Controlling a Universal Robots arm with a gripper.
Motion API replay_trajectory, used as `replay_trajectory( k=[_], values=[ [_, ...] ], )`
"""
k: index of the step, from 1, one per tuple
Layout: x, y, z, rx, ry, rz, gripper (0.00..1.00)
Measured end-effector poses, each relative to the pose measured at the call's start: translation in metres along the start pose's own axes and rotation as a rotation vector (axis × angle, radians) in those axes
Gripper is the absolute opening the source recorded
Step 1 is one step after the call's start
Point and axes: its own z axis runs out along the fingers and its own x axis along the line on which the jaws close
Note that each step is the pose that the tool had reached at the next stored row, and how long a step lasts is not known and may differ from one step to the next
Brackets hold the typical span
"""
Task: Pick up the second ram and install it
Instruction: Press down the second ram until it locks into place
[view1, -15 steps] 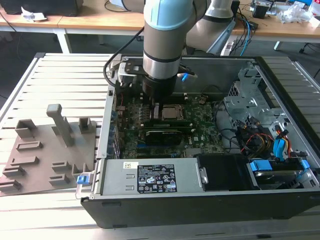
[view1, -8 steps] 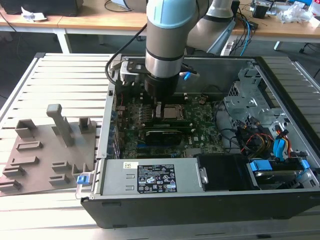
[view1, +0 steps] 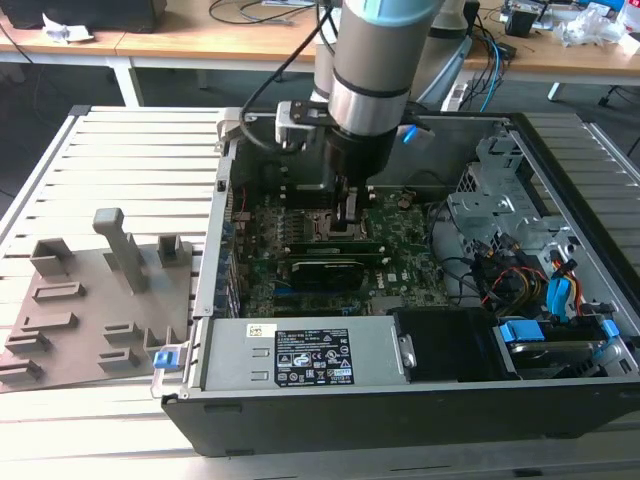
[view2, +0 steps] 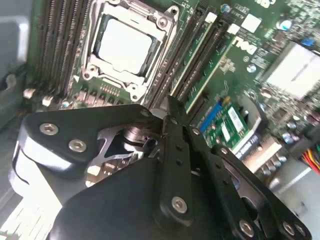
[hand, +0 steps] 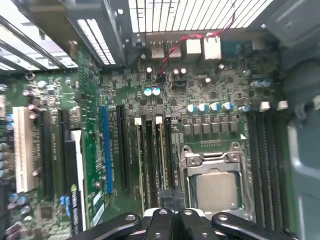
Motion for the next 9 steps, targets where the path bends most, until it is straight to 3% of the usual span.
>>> replay_trajectory(
  k=[3,9],
  values=[
    [-0.0008,0.0009,-0.0162,0.0,0.0,0.0,0.11],
    [-0.0009,0.0011,-0.0196,0.0,-0.0001,0.0,0.11]
  ],
)
